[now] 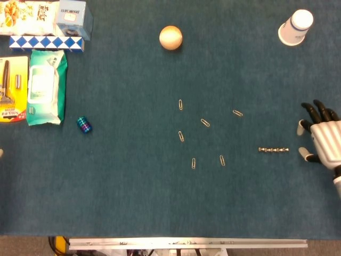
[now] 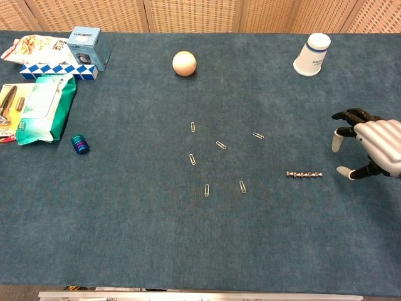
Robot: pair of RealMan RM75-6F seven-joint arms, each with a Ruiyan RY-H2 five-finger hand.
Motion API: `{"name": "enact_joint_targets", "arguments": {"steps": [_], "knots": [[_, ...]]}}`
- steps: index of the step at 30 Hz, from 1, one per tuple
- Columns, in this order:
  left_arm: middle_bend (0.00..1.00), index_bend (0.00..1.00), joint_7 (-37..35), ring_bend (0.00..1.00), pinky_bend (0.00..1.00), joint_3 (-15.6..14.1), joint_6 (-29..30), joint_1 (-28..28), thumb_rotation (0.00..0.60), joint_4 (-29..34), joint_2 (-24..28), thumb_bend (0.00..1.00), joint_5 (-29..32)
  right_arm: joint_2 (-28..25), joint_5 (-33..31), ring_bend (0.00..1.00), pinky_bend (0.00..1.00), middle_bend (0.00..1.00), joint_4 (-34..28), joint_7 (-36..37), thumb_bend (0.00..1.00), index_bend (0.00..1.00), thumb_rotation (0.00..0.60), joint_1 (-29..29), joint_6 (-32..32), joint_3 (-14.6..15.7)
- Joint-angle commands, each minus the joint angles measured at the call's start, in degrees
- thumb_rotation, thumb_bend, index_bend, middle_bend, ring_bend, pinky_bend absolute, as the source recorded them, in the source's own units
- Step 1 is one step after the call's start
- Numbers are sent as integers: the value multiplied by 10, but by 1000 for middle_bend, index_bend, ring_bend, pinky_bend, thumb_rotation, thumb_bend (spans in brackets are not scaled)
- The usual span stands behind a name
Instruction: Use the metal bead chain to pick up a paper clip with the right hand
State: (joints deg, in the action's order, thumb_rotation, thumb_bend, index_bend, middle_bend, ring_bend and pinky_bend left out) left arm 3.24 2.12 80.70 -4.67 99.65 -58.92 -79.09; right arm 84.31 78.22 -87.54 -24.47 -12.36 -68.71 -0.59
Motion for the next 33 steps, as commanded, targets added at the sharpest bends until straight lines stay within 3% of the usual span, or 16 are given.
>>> {"name": "enact_joint_targets", "arguments": {"steps": [1, 18, 33], "knots": [[338, 449, -1, 339, 424, 0, 0, 0, 600, 1, 1, 91, 1, 4, -3, 28, 185, 138, 2, -4, 206, 497, 600, -3, 5, 2], [338, 449, -1, 339, 425, 2, -1, 1, 600, 3, 5, 91, 6, 8, -12, 28, 185, 139, -7, -19, 232, 499, 600, -18, 37, 20], [338, 449, -4, 339, 425, 2, -3, 1, 600, 3, 6, 91, 8, 20, -27, 28, 185, 138, -5, -39, 269, 515, 600, -29, 42, 15]]}}
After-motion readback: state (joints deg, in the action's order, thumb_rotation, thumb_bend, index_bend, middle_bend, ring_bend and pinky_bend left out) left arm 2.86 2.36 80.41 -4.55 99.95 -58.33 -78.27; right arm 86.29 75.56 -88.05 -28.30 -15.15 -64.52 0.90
